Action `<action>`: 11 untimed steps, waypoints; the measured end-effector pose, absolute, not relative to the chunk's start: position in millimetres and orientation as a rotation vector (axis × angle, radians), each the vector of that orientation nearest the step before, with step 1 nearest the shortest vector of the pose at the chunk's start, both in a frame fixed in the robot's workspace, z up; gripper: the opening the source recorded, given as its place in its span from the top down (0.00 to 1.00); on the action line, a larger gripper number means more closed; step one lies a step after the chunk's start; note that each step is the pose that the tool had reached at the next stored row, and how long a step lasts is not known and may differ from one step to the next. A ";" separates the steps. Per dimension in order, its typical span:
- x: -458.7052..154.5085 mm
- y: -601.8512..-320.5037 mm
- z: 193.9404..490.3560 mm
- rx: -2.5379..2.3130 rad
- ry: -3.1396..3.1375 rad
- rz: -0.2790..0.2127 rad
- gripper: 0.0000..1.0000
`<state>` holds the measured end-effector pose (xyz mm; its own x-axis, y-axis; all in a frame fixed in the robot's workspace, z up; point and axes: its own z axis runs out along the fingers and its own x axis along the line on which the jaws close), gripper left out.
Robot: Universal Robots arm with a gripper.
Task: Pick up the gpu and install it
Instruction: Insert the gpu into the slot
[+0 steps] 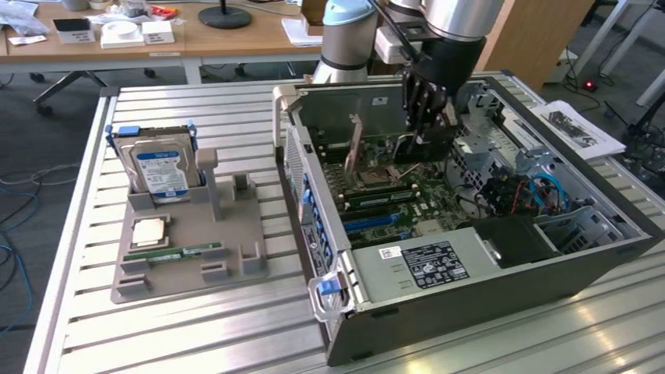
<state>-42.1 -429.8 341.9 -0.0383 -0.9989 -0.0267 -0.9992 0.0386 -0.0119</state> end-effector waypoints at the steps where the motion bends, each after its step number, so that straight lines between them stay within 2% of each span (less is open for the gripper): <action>1: -42.1 -429.8 340.7 -2.159 2.244 0.016 0.73; 11: -42.9 -433.4 338.2 -2.160 2.244 0.016 0.73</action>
<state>-42.9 -433.4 338.2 -0.0380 -0.9989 -0.0267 -0.9992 0.0383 -0.0118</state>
